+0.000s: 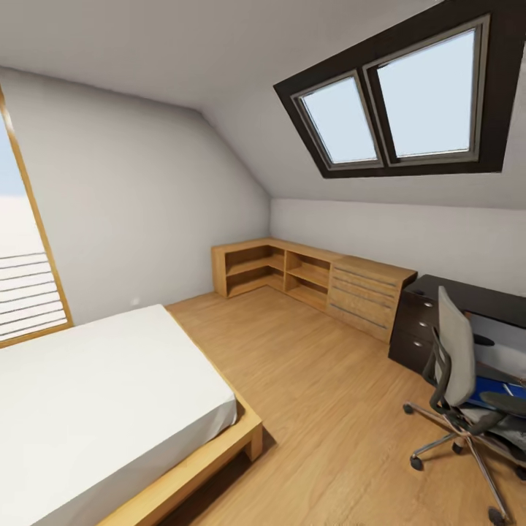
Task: In the bedroom, organize the workspace by keeping the computer under the desk, ensuring the monitor is on the desk, placing the keyboard on the desk next to the monitor, placing the mouse on the desk next to the keyboard, moving the folder from the swivel chair onto the desk next to the mouse, stacking the notebook on top of the folder with the pen on top of the notebook, and positioning the swivel chair next to the desk.
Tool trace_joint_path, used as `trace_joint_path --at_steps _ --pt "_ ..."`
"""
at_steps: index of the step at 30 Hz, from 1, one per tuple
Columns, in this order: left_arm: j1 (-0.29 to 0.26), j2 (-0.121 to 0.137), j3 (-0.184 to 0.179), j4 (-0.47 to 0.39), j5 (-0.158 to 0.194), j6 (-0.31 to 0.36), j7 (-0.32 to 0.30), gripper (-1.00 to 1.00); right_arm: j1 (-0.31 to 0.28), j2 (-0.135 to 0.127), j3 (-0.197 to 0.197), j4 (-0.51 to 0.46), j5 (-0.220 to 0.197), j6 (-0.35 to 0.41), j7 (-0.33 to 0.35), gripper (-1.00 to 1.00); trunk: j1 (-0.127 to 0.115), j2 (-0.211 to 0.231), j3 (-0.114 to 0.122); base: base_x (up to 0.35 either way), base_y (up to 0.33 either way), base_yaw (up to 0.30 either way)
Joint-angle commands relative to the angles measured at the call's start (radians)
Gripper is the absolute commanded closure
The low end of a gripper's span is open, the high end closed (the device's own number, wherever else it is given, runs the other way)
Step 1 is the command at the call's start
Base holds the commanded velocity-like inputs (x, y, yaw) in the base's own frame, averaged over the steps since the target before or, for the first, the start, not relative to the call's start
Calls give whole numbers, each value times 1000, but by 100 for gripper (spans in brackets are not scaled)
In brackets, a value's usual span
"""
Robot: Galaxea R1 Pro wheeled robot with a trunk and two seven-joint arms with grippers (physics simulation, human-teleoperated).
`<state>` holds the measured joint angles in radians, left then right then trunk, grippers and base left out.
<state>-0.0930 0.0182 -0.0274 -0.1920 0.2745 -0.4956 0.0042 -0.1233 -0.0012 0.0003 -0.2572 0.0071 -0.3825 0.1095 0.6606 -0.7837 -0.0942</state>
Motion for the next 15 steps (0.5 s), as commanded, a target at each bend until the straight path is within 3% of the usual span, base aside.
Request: trace_joint_path --at_steps 1,8,15 --pt "-1 0 -3 0 5 -3 0 -100 -1 0 0 1 1 -3 3 -100 0 -1 -3 0 0 -204" --pt "-1 0 -3 0 6 -4 0 -100 -1 0 -1 1 1 -3 18 -100 0 -1 -11 0 31 -207" --pt "-1 0 -2 0 6 -5 0 -100 -1 0 -2 1 0 -3 22 -100 0 -1 -13 95 248 -271"
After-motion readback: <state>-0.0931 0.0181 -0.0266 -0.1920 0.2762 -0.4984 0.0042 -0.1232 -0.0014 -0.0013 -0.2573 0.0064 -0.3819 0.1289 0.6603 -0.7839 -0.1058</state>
